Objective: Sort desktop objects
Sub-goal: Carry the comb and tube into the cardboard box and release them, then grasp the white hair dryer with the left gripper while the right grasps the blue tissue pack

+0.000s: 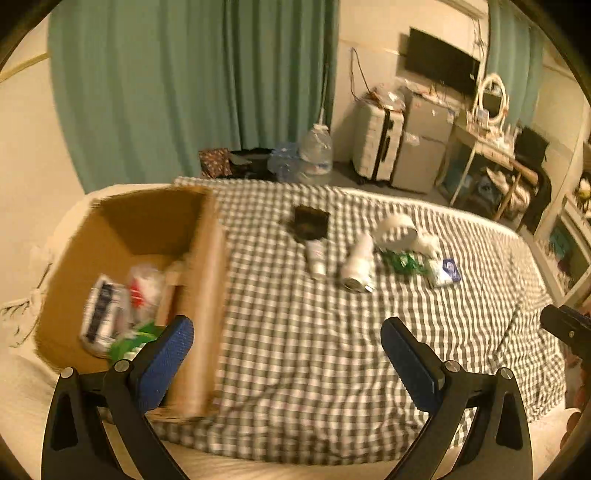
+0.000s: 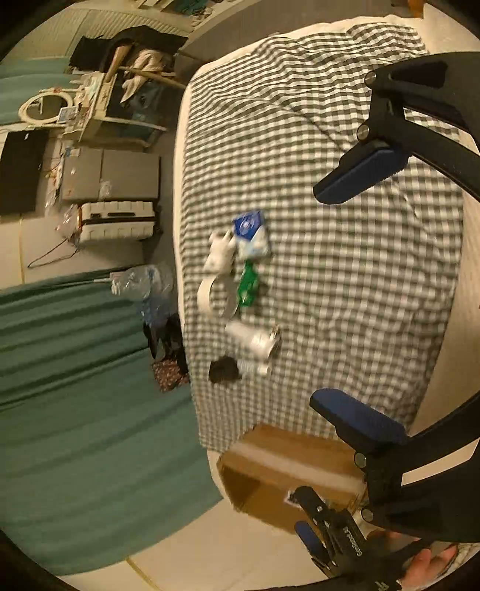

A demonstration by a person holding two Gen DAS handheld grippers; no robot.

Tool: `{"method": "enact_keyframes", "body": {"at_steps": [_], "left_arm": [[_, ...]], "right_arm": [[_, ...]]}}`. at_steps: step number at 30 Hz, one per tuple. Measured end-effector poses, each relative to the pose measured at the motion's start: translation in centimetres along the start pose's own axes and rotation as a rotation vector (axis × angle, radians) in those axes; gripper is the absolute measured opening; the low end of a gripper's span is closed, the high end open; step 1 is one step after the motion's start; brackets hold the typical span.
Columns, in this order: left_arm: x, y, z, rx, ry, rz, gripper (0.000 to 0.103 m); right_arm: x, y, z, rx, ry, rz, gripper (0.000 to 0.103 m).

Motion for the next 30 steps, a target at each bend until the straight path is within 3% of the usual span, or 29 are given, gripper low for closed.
{"method": "enact_keyframes", "body": {"at_steps": [5, 10, 14, 20, 24, 26, 27, 28, 30], "left_arm": [[3.0, -6.4, 0.3, -0.055, -0.041, -0.008, 0.103], [4.4, -13.8, -0.6, -0.115, -0.070, -0.016, 0.103], [4.7, -19.3, -1.8, -0.127, -0.126, -0.054, 0.103], [4.5, -25.7, -3.0, -0.174, -0.126, -0.022, 0.103], [5.0, -27.7, -3.3, -0.194, -0.162, -0.065, 0.102], [6.0, -28.0, -3.2, -0.198, -0.205, -0.011, 0.083], [6.4, -28.2, -3.0, -0.220, -0.215, 0.027, 0.062], [6.6, -27.8, -2.7, -0.224, -0.212, 0.051, 0.049], [6.6, -26.8, -2.3, -0.220, -0.210, 0.058, 0.044]], "right_arm": [[3.5, -4.7, 0.1, -0.013, -0.080, 0.010, 0.101], [3.6, -10.3, -1.2, 0.014, -0.008, 0.103, 0.100], [2.9, -14.2, -2.7, 0.019, 0.063, 0.118, 0.100], [0.9, -21.3, -3.8, -0.083, 0.172, 0.100, 0.100], [0.3, -24.4, -3.9, -0.125, 0.197, 0.143, 0.100], [0.0, -24.9, -3.9, -0.144, 0.176, 0.115, 0.097], [-0.2, -25.0, -3.7, -0.155, 0.177, 0.116, 0.078], [-0.4, -25.0, -3.3, -0.173, 0.193, 0.150, 0.073], [-0.5, -24.2, -2.7, -0.167, 0.199, 0.164, 0.072]]}}
Point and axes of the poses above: each gripper's, at about its wrist camera, not at the fingertips, and y roughly against the way its jaws point, x to its right, z to its underside, the point moved 4 cm from there along -y, roughly the way its jaws point, and after that the axes turned 13 degrees about z, right-handed, at the moved point
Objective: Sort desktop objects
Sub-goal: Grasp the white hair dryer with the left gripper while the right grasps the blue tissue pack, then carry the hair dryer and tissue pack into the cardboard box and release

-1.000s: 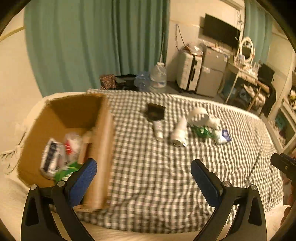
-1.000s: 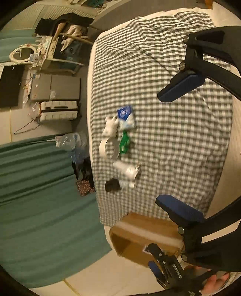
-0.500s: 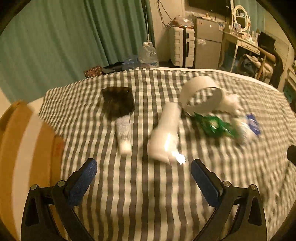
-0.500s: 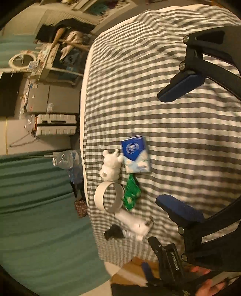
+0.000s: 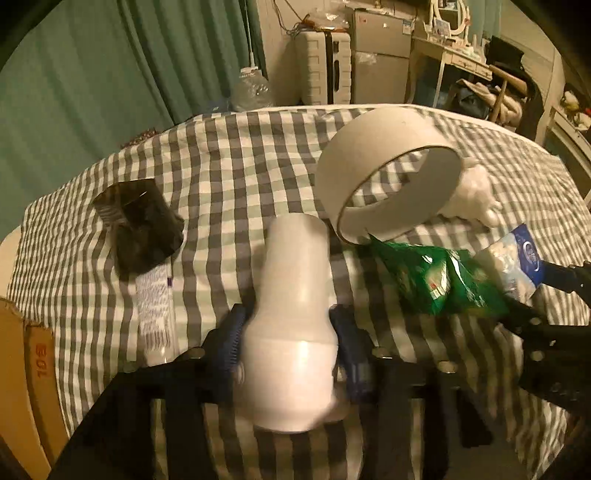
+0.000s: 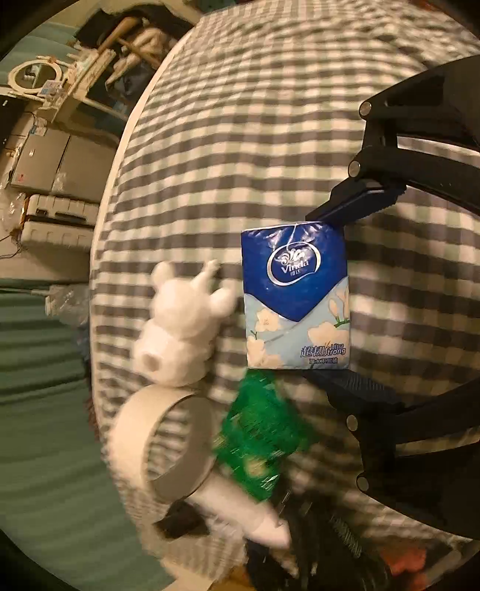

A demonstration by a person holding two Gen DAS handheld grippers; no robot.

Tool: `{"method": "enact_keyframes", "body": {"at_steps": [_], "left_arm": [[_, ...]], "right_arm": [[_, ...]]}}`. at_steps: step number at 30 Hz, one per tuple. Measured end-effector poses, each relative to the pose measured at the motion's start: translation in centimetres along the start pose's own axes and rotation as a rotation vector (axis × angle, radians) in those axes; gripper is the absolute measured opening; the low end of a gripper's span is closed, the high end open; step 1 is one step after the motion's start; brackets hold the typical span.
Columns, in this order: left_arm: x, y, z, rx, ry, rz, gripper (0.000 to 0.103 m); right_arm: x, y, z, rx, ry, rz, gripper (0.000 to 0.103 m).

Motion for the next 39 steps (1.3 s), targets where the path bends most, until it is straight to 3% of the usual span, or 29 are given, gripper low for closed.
{"method": "enact_keyframes", "body": {"at_steps": [6, 13, 18, 25, 31, 35, 36, 38, 39], "left_arm": [[0.6, 4.7, 4.2, -0.001, 0.052, 0.075, 0.044], [-0.7, 14.3, 8.1, 0.103, 0.179, 0.188, 0.044], [-3.3, 22.4, 6.7, 0.220, 0.152, 0.140, 0.044], [-11.4, 31.5, 6.9, 0.299, 0.150, 0.008, 0.044], [-20.0, 32.5, 11.6, 0.260, 0.227, -0.123, 0.044], [-23.4, 31.2, 13.6, 0.251, 0.324, -0.099, 0.045], [-23.6, 30.8, 13.7, 0.256, 0.333, -0.093, 0.049], [-24.3, 30.2, 14.1, 0.253, 0.342, -0.100, 0.076], [-24.6, 30.1, 14.3, 0.251, 0.351, -0.124, 0.097]], "right_arm": [[0.8, 4.3, 3.5, -0.021, -0.075, -0.063, 0.072], [-1.6, 14.1, 6.4, 0.052, -0.078, -0.123, 0.072], [-4.7, 20.9, 6.1, 0.123, -0.041, -0.217, 0.072], [-14.4, 31.9, 1.9, 0.223, 0.032, -0.501, 0.073], [-26.2, 31.9, 0.6, 0.143, 0.153, -0.540, 0.073], [-31.1, 30.3, 1.0, 0.085, 0.191, -0.557, 0.074], [-31.7, 30.3, 0.8, 0.088, 0.189, -0.576, 0.074], [-32.1, 30.1, 0.4, 0.088, 0.165, -0.613, 0.083], [-31.8, 29.8, 0.1, 0.080, 0.136, -0.620, 0.095]]}}
Point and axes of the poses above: each gripper's, at about its wrist camera, not at the fingertips, and y roughly against the way its jaws point, x to its right, z to its underside, the point moved 4 cm from there along -y, roughly the way its jaws point, and after that the axes turned 13 degrees about z, right-handed, at the moved point
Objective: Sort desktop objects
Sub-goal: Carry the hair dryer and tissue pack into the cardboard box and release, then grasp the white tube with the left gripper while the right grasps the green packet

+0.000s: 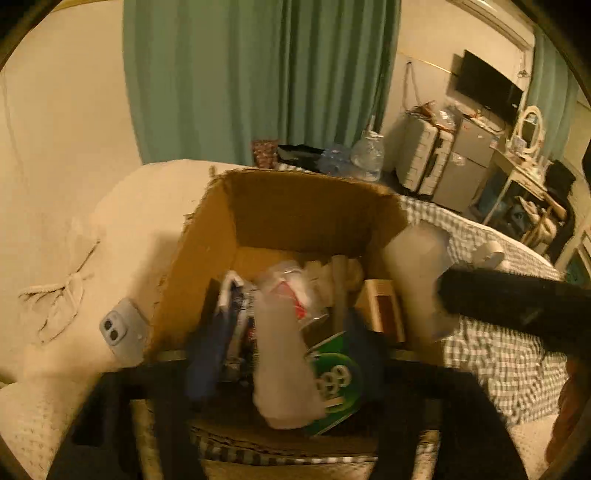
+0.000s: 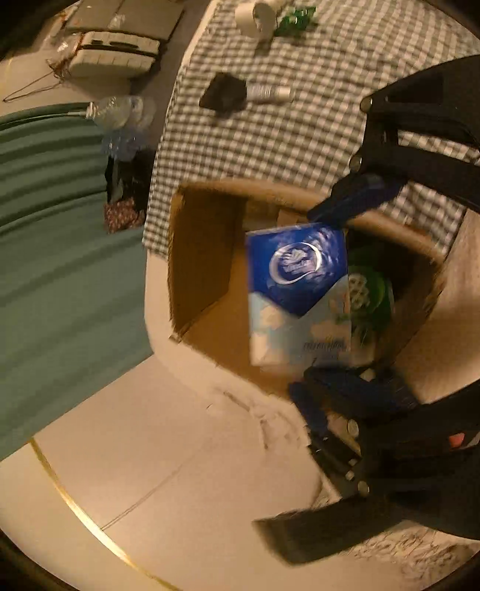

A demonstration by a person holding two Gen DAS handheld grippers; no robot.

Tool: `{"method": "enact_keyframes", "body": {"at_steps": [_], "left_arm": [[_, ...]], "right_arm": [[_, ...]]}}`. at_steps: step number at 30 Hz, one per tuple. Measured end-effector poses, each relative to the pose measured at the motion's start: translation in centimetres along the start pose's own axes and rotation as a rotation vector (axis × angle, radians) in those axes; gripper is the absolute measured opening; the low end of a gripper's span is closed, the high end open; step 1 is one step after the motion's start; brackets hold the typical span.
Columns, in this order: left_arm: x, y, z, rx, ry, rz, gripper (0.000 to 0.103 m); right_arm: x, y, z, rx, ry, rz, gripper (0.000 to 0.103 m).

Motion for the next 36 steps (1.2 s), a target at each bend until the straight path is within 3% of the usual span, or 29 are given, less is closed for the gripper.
{"method": "enact_keyframes", "body": {"at_steps": [1, 3, 7, 14, 18, 22, 27, 32, 36], "left_arm": [[-0.5, 0.4, 0.4, 0.000, 0.003, -0.021, 0.103], [-1.0, 0.7, 0.7, -0.002, -0.002, -0.011, 0.103], [-0.4, 1.9, 1.0, 0.012, -0.017, -0.016, 0.103], [8.1, 3.4, 0.7, 0.065, -0.152, 0.048, 0.103], [14.1, 1.2, 0.6, 0.064, -0.162, 0.098, 0.103], [19.6, -4.2, 1.6, -0.003, -0.146, 0.097, 0.103], [23.5, -12.1, 2.8, -0.100, -0.128, 0.091, 0.103], [24.8, -20.2, 2.5, -0.144, -0.101, 0.068, 0.103], [24.3, -24.4, 0.9, -0.146, -0.077, 0.034, 0.103]], "right_arm": [[0.4, 0.2, -0.2, 0.002, -0.024, -0.005, 0.102], [2.1, 0.9, -0.9, 0.020, -0.086, -0.027, 0.102], [6.2, 3.6, -1.0, 0.067, -0.170, 0.027, 0.102], [15.5, 10.9, 2.2, 0.201, -0.110, 0.413, 0.102], [21.5, 12.7, 4.9, 0.212, -0.140, 0.507, 0.102], [27.5, 10.9, 7.6, 0.184, -0.209, 0.525, 0.102], [32.5, 5.8, 9.9, 0.137, -0.270, 0.496, 0.102], [34.8, 0.2, 8.1, 0.099, -0.219, 0.482, 0.102], [35.7, -4.1, 5.5, 0.088, -0.187, 0.475, 0.102]]}}
Point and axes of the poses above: each gripper's, at about its wrist camera, not at the fingertips, and y roughly against the way its jaws point, x to its right, z to its underside, the point moved 4 cm from there along -y, roughly the way its jaws point, and after that the axes turned 13 degrees about z, right-handed, at the moved point
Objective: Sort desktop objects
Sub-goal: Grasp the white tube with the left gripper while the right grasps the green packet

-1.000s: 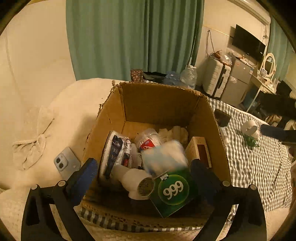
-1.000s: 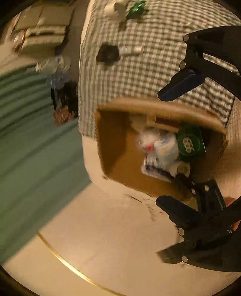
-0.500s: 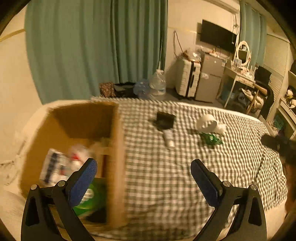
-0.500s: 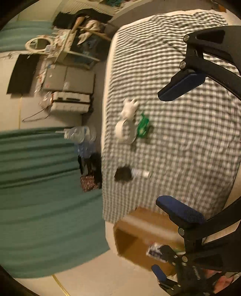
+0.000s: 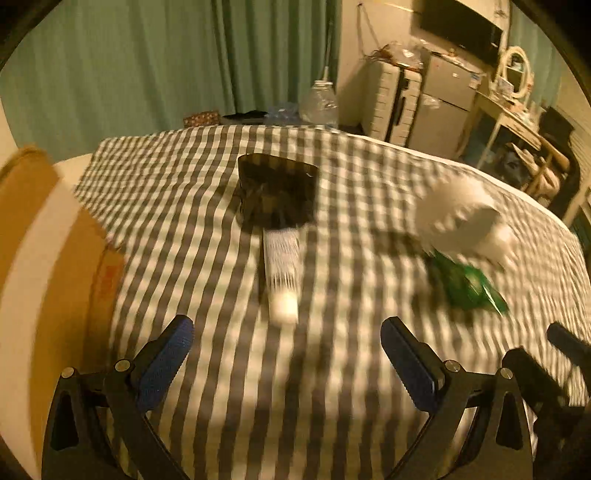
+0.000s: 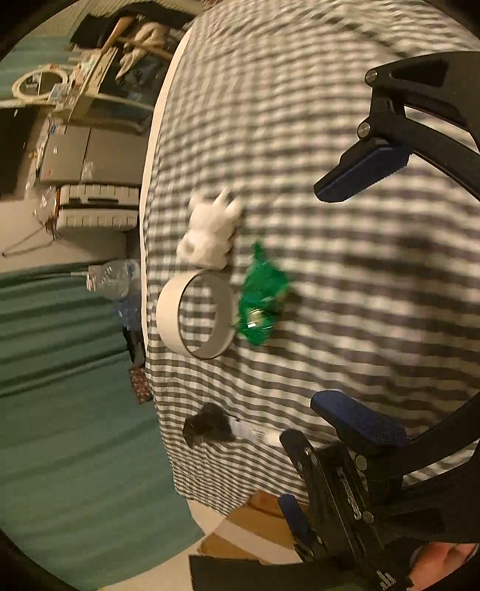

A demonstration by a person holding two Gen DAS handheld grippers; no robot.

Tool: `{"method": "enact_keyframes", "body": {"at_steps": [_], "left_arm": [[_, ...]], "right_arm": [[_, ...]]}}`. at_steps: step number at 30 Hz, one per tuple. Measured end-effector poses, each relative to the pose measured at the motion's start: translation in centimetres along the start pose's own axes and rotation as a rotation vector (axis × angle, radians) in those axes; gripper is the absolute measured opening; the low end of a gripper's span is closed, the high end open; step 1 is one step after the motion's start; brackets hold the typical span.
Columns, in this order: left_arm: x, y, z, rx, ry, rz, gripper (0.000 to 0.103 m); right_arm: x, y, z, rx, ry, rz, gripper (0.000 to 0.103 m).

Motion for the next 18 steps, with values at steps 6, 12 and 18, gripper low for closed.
{"method": "enact_keyframes", "body": {"at_steps": [6, 12, 18], "left_arm": [[-3.3, -4.7, -1.7, -0.021, 0.114, 0.070, 0.090], [-2.4, -4.0, -0.4, 0.002, -0.030, 0.076, 0.029], [-2.9, -1.1, 1.9, -0.055, 0.026, 0.182, 0.024]], "right_arm": [[-1.4, -4.9, -2.0, -0.021, 0.013, -0.002, 0.097], [-0.6, -5.9, -0.6, -0.082, -0.009, 0.017, 0.053], [0.1, -2.4, 1.4, -0.103, -0.051, -0.035, 0.043]]}}
Point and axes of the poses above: each gripper's, at about its wrist camera, not at the fingertips, and y roughly against the way its jaws point, x to its right, z to its underside, the point moved 4 cm from there along -y, roughly the way its jaws point, and after that the axes turned 13 degrees about z, right-handed, at the moved point
